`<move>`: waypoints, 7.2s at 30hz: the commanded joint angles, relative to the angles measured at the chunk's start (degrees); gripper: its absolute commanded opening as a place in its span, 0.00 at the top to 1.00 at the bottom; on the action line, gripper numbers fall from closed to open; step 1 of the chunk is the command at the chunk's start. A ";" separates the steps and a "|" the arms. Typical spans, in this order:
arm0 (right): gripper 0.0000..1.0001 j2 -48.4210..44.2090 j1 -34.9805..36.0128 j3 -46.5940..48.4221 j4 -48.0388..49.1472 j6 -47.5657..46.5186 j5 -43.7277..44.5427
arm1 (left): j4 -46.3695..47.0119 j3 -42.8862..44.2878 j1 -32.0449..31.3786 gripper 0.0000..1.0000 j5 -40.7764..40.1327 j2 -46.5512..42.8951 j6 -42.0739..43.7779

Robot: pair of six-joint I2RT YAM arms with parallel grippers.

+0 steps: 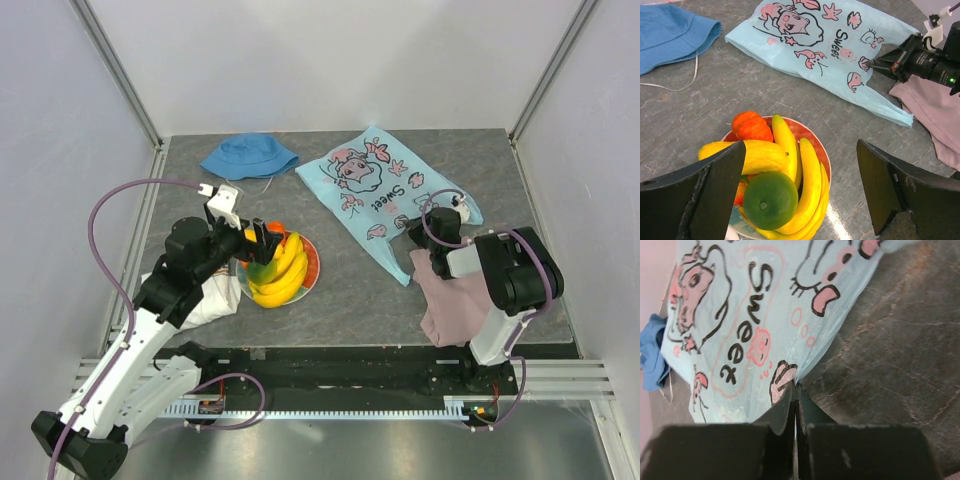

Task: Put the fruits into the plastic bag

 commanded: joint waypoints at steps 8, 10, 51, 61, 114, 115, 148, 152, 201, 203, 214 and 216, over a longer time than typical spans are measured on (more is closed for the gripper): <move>1.00 -16.85 0.95 2.16 0.45 -16.25 -7.59 | 0.78 -0.08 0.07 0.01 0.66 0.19 1.81; 1.00 -21.25 2.00 2.87 -4.92 -19.06 -7.59 | 0.78 0.01 -0.01 0.01 1.27 0.63 1.72; 1.00 -35.42 11.67 -3.90 -20.76 -9.59 -18.40 | 34.88 5.10 -22.51 0.05 6.02 39.56 -7.85; 1.00 -36.82 12.20 -4.77 -19.70 -7.48 -18.40 | 36.46 9.15 -23.13 0.05 4.10 48.26 -7.86; 0.27 -38.69 12.37 -23.23 -5.39 -7.39 3.57 | 32.60 12.66 -15.92 0.98 10.06 45.99 -13.39; 0.27 -37.54 12.29 -22.71 -3.63 -7.39 3.83 | 32.60 12.66 -15.92 0.99 10.24 45.81 -13.48; 0.28 -28.66 12.29 -19.63 7.20 -5.28 0.41 | 31.80 13.63 -13.02 0.98 14.37 46.25 -17.17; 0.27 -24.18 12.46 -19.54 8.51 -3.35 0.85 | 31.89 13.28 -13.02 0.98 14.63 45.72 -17.43; 1.00 -41.48 9.03 26.33 -48.26 -35.69 3.40 | 51.49 10.99 1.48 0.07 31.79 42.91 -17.35; 1.00 -41.39 8.95 27.04 -49.05 -36.13 1.65 | 51.23 12.04 1.04 0.07 30.11 43.87 -15.60; 1.00 -41.65 9.12 34.07 -55.38 -40.70 -3.81 | 49.38 16.09 0.16 0.06 23.69 44.93 -11.37; 1.00 -41.66 9.04 34.86 -56.00 -41.40 -5.21 | 49.12 16.18 -0.10 0.06 22.90 45.37 -10.32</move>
